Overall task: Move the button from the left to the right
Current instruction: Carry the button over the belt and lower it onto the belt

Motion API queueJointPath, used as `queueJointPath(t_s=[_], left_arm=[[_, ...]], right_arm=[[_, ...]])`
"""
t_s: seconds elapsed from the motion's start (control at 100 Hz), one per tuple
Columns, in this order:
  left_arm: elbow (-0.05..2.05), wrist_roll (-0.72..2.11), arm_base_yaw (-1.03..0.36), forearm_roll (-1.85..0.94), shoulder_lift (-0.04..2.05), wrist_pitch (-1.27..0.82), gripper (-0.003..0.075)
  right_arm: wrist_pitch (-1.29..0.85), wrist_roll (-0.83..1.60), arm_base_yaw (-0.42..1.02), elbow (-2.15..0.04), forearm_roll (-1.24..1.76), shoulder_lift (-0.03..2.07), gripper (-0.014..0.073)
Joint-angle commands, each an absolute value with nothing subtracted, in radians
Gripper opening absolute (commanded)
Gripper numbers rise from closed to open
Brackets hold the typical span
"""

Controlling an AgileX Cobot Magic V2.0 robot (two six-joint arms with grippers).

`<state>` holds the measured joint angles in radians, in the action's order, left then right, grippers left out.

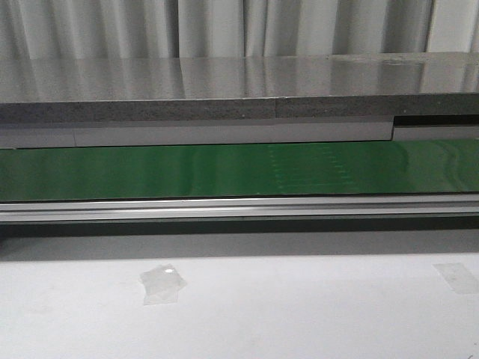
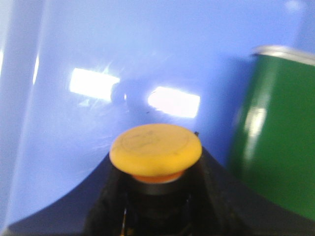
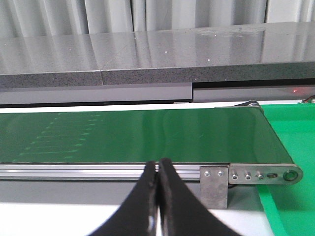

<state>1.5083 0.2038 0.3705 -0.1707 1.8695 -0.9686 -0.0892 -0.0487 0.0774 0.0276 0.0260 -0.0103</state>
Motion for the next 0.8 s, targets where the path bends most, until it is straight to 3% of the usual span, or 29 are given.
queueJointPath(t_s=[0.0, 0.5, 0.69, 0.79], left_arm=[[1.534, 0.249, 0.347, -0.252, 1.776, -0.963, -0.0020], [1.534, 0.273, 0.142, -0.130, 1.793, -0.973, -0.0013], [1.534, 0.273, 0.126, -0.130, 1.808, -0.990, 0.0109], [1.533, 0.273, 0.126, -0.130, 1.836, -1.014, 0.0218]], right_arm=[[-0.006, -0.046, 0.078, 0.012, 0.020, -0.030, -0.0068], [-0.006, -0.046, 0.078, 0.012, 0.020, -0.030, -0.0068], [-0.006, -0.046, 0.078, 0.012, 0.020, -0.030, -0.0068], [-0.006, -0.046, 0.078, 0.012, 0.020, -0.030, -0.0068]])
